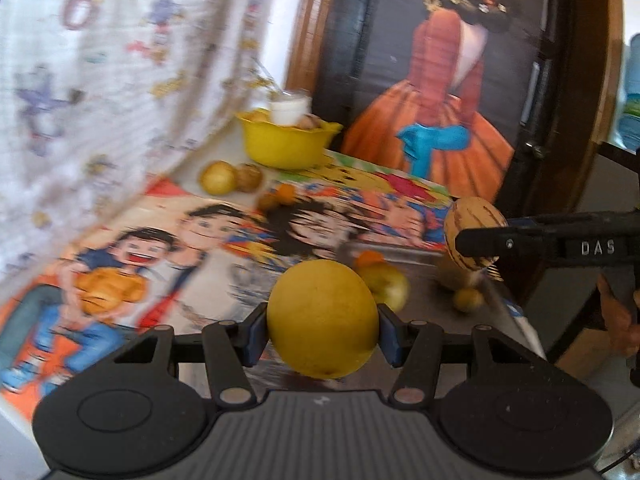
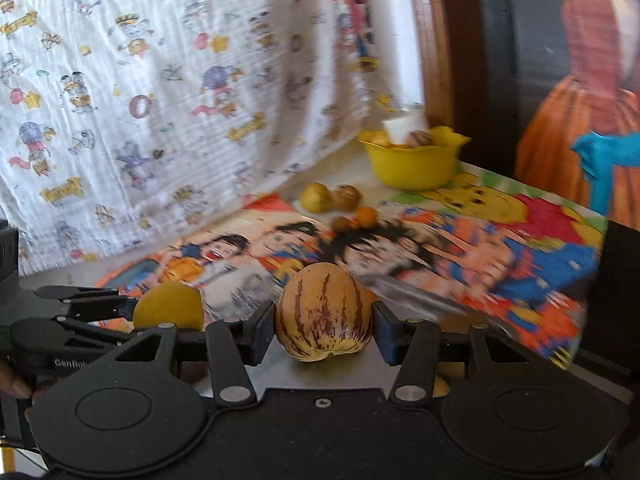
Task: Organize fruits
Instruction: 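Carry the lemon and pepino over the metal tray with both tools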
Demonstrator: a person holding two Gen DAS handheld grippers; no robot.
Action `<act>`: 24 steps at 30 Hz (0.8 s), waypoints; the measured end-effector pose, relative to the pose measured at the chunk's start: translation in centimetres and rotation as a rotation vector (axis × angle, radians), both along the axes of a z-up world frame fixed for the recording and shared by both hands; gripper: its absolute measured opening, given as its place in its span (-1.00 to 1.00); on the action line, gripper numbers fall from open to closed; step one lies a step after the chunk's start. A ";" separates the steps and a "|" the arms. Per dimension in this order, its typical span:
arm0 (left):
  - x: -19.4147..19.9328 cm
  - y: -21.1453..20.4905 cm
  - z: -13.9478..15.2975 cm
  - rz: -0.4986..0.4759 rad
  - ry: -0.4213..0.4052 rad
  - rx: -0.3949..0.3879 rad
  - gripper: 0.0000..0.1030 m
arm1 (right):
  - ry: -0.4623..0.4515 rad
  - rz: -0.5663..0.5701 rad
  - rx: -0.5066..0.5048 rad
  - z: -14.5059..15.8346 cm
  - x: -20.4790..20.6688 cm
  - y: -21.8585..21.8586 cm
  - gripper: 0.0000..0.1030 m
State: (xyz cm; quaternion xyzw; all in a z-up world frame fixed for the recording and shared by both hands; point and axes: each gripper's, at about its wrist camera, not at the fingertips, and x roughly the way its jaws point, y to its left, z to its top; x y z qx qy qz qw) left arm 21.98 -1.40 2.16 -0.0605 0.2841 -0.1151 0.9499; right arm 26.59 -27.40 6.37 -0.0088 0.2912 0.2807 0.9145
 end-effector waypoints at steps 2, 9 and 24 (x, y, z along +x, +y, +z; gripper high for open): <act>0.0 -1.3 -0.2 -0.028 0.009 -0.007 0.15 | 0.007 -0.031 -0.008 -1.0 -0.8 -1.3 0.03; 0.9 -4.8 -1.3 -0.103 0.041 0.004 0.15 | 0.034 -0.074 -0.049 -4.5 -2.4 -3.1 0.04; 2.4 -5.8 -3.4 -0.106 0.103 0.021 0.16 | -0.053 -0.091 -0.136 -7.1 -2.4 -1.9 0.04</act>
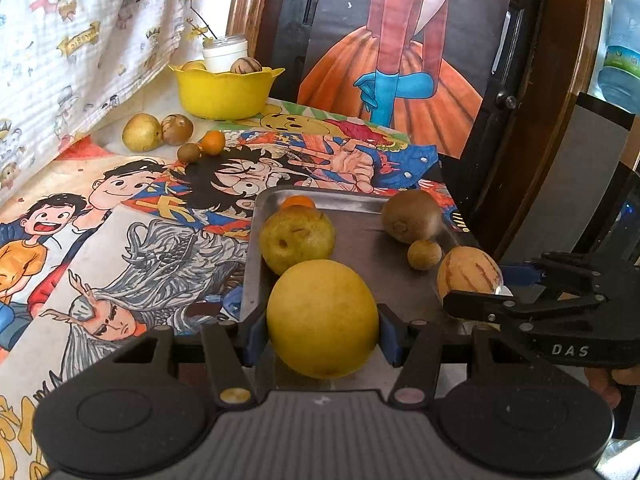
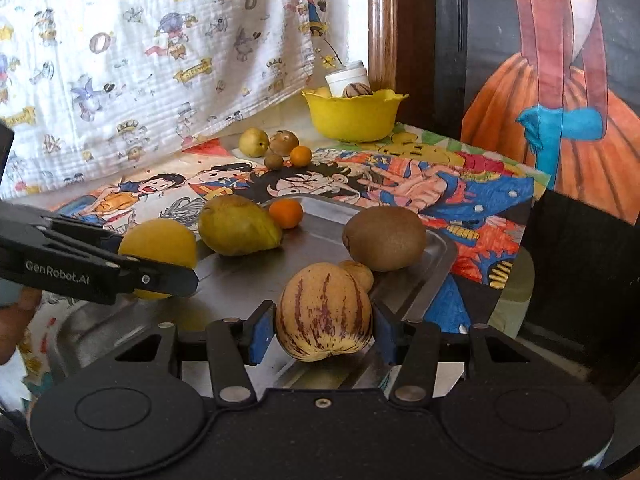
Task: Organize fruits
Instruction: 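Carry the lemon and pepino over the metal tray with both tools, then open the right tool to drop the pepino while the left tool releases the lemon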
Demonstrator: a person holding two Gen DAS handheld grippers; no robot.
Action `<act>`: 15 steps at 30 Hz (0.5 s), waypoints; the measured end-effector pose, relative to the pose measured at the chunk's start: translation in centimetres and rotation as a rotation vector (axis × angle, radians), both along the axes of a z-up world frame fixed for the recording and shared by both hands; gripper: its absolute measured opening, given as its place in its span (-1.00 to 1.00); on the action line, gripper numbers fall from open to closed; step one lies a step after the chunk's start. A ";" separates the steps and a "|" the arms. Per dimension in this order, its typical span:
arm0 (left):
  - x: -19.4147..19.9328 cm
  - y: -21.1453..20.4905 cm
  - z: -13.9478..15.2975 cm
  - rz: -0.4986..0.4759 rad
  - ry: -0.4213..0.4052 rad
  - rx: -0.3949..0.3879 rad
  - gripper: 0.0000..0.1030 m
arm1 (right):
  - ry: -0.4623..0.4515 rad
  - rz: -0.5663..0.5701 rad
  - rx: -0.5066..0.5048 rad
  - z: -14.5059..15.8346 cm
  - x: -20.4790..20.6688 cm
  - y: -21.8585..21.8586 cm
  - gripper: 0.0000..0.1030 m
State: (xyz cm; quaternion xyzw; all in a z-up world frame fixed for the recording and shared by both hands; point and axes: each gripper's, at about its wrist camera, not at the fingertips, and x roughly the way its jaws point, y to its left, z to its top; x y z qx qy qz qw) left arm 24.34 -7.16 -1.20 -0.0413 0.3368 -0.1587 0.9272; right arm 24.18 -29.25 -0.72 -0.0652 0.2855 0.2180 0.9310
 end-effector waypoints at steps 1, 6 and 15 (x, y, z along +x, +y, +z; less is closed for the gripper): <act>0.1 0.0 -0.1 0.000 0.001 0.000 0.16 | -0.014 0.003 -0.015 -0.1 -0.1 0.2 0.04; 0.4 -0.2 -0.3 -0.002 0.011 -0.005 0.16 | -0.062 0.013 -0.064 -0.4 -0.4 0.9 0.04; 0.4 -0.1 -0.5 -0.013 0.015 -0.012 0.16 | -0.059 0.005 -0.049 -0.4 -0.5 0.6 0.06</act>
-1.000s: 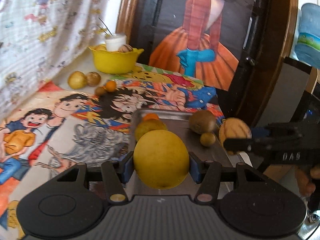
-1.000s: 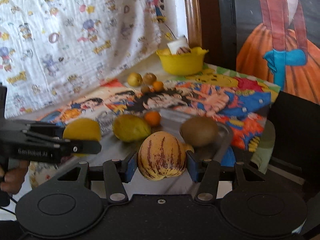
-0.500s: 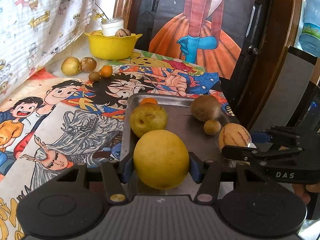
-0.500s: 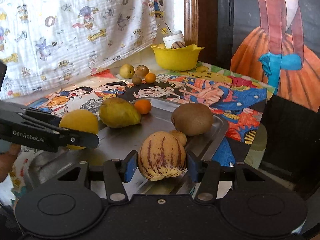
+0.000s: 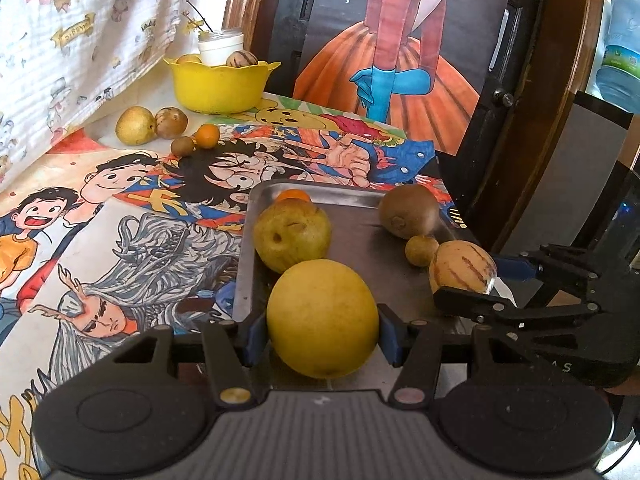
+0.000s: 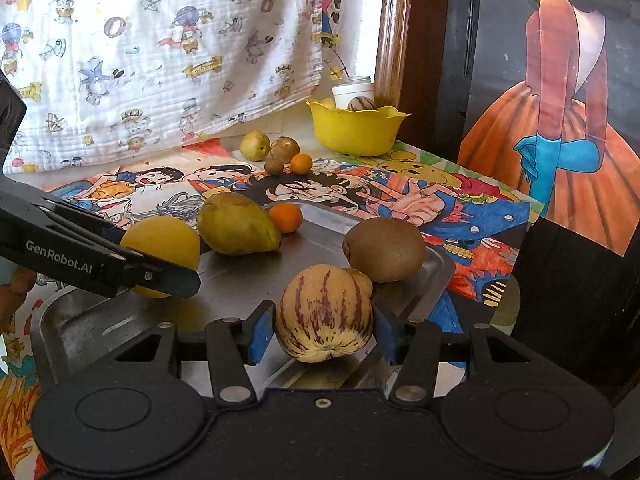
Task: Organize fruits
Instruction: 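Open the right tool to drop the pepino while the left tool releases the lemon, then withdraw both open tools from the tray toward the fruit pile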
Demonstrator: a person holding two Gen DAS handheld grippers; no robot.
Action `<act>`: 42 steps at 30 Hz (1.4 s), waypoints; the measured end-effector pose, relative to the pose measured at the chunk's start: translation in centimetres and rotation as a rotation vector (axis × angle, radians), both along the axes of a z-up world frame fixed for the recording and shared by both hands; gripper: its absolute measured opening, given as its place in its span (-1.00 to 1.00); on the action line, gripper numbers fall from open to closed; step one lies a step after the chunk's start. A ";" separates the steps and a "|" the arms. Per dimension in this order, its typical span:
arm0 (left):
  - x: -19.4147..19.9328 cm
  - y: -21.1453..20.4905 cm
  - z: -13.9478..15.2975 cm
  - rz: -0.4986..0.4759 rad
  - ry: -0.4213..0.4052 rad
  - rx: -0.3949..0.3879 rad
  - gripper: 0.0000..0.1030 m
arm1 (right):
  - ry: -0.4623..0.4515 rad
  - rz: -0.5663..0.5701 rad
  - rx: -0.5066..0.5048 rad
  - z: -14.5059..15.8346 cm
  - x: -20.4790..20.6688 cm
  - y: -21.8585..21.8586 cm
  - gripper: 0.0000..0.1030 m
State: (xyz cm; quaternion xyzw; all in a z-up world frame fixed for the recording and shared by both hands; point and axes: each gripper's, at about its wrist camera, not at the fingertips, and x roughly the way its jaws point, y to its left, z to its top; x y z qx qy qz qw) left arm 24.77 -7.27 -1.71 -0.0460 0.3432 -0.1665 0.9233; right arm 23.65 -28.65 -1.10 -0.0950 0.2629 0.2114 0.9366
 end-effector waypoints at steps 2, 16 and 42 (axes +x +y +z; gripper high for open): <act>-0.1 0.0 0.0 -0.001 0.003 -0.002 0.16 | -0.005 -0.004 0.001 0.0 -0.2 -0.2 0.06; -2.7 0.6 0.9 0.033 -0.029 -0.028 0.39 | -0.022 -0.045 0.045 1.0 -3.9 -1.4 0.28; -16.4 4.7 2.6 0.249 -0.100 0.017 0.99 | 0.148 -0.127 0.207 2.6 -15.8 1.3 0.99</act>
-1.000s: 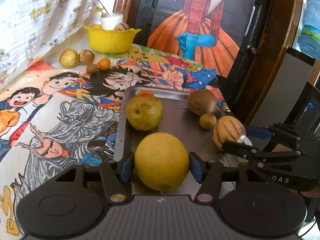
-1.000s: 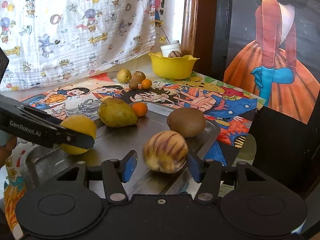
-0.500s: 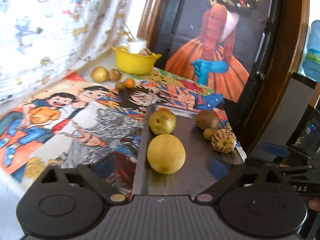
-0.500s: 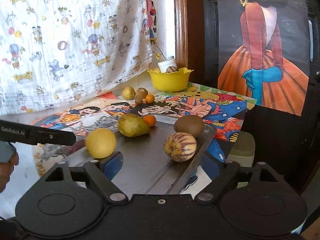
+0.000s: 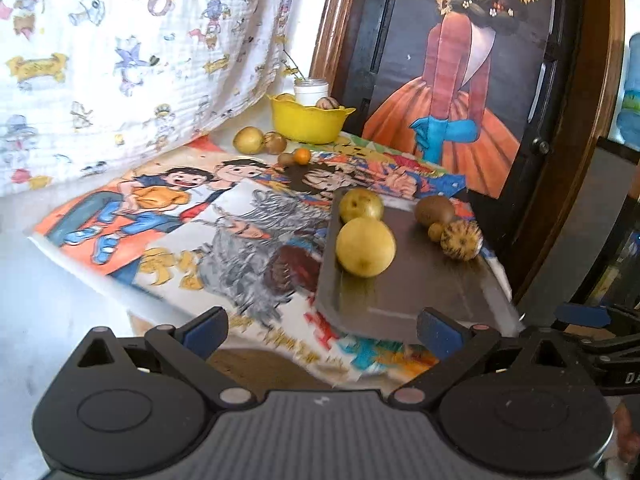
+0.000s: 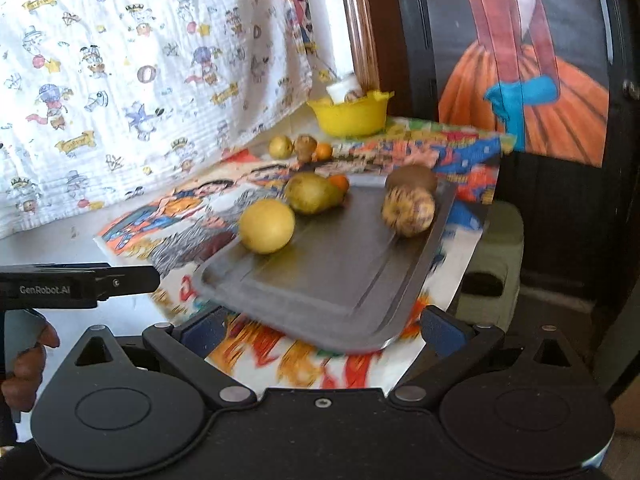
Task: Organize fruits
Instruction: 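Withdraw both open tools from the tray toward the fruit pile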
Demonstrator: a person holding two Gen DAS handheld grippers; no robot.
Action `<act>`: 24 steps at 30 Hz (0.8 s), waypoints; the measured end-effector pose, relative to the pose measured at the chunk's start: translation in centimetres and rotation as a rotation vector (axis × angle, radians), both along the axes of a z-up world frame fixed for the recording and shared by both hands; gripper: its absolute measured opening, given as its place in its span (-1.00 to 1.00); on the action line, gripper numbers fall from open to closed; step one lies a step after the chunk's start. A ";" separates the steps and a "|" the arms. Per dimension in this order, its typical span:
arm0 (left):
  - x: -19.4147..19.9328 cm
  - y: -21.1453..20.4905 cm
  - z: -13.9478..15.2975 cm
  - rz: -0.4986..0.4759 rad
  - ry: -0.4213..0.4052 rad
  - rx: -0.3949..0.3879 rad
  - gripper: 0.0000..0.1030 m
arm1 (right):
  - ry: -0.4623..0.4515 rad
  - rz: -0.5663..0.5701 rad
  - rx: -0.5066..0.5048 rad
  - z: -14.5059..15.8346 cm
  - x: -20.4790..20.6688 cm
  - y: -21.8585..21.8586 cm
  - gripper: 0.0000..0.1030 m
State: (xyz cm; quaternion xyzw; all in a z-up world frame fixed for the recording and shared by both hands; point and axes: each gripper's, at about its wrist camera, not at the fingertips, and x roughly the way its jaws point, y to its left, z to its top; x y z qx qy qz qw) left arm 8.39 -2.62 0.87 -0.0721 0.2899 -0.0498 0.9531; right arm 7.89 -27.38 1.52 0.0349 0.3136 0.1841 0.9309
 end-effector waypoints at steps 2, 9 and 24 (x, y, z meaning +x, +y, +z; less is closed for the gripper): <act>-0.5 0.1 -0.1 0.006 0.007 0.022 0.99 | 0.023 0.009 0.003 -0.4 -0.3 0.6 0.99; -1.7 1.0 -0.8 0.029 0.049 0.042 0.99 | 0.024 0.070 -0.029 -0.1 -0.9 2.8 0.99; -1.3 3.9 -0.8 0.133 0.078 0.053 0.99 | -0.001 0.162 -0.038 1.5 0.3 5.2 0.99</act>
